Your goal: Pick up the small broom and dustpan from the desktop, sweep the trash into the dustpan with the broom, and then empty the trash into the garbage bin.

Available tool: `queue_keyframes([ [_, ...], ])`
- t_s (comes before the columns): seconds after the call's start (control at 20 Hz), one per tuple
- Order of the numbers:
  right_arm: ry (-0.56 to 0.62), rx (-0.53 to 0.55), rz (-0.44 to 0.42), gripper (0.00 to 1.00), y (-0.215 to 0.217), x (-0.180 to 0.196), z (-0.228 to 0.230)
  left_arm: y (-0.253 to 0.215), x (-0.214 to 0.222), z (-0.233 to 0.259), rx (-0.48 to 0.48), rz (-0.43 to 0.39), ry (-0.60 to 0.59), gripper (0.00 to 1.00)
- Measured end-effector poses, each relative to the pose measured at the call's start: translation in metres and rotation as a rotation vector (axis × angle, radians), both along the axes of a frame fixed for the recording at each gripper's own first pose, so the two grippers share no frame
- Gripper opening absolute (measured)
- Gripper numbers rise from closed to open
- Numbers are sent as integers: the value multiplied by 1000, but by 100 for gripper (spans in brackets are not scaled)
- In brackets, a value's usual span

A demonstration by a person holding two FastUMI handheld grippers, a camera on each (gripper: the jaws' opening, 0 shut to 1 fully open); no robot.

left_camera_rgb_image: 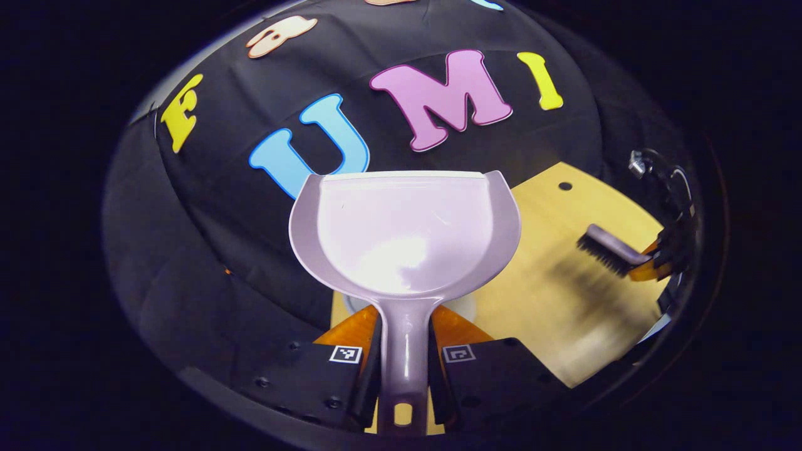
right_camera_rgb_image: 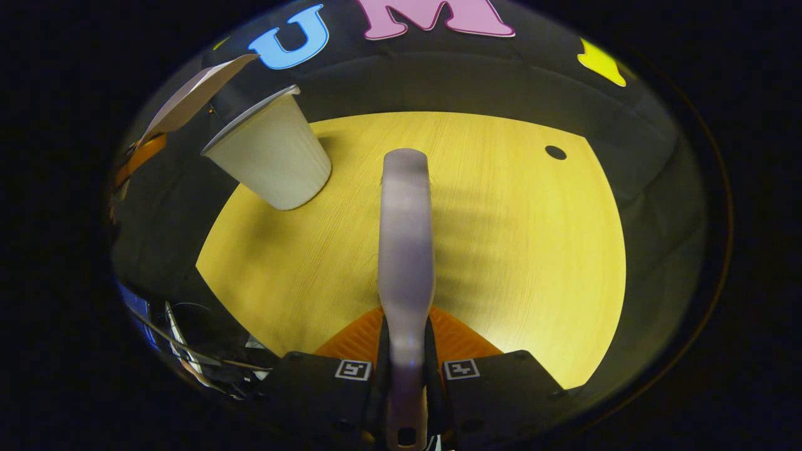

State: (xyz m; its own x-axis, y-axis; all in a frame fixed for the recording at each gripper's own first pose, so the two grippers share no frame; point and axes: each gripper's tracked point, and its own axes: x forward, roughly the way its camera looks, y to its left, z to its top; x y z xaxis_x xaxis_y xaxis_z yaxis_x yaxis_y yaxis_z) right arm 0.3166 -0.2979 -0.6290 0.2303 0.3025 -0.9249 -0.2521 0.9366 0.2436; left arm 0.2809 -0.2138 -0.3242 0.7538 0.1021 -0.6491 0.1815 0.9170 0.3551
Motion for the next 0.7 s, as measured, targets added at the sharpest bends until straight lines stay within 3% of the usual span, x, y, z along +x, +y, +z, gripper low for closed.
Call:
queue_keyframes([
  [0.15, 26, 14, -55, 28, -1, -4, -4, -80, -25, -55, -196, -17, 64, 30],
  [0.3, 35, -23, -56, 28, -7, -9, -13, -128, -46, -104, -292, 3, 139, 31],
  [0.4, 74, -60, -81, 28, -15, -13, -26, -139, -53, -134, -288, 59, 161, 31],
  [0.55, 91, -143, -98, 28, -15, -5, -43, -156, -46, -185, -245, 61, 210, 31],
  [0.7, 134, -195, -86, 28, -16, -12, -62, -168, -51, -235, -313, 117, 315, 31],
])
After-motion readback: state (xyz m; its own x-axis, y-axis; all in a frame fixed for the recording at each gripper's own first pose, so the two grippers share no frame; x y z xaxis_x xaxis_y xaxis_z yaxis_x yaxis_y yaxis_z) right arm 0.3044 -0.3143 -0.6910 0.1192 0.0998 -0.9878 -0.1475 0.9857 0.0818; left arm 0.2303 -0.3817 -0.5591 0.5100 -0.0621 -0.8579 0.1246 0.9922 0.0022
